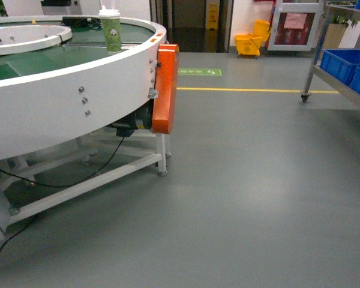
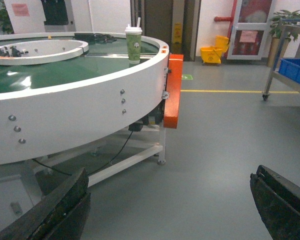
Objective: Pick red block from blue box to shelf
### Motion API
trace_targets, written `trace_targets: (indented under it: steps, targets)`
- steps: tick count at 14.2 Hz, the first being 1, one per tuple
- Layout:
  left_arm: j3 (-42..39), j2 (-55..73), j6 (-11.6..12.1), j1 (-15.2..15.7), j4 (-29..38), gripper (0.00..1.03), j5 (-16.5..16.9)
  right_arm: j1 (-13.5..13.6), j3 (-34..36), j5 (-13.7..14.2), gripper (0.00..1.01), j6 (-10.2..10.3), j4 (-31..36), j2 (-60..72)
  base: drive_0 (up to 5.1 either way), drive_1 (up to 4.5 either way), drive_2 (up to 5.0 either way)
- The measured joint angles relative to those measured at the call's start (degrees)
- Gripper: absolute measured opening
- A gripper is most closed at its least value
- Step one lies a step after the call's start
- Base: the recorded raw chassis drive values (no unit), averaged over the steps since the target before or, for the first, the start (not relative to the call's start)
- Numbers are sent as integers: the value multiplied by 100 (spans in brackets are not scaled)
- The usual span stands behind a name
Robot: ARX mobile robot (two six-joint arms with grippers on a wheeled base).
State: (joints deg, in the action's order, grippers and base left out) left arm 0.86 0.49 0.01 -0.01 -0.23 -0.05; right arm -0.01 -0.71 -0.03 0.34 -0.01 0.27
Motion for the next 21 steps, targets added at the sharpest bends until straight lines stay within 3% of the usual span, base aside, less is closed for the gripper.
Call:
trace_targets:
  steps: [16, 21]
  targets:
    - [0, 0, 0, 0, -4, 98, 2, 0, 0, 0, 29, 0, -35, 0, -3, 430, -436]
    - [0, 0, 0, 4, -13, 98, 0, 0, 0, 0, 29, 0, -26, 0, -163, -163, -163]
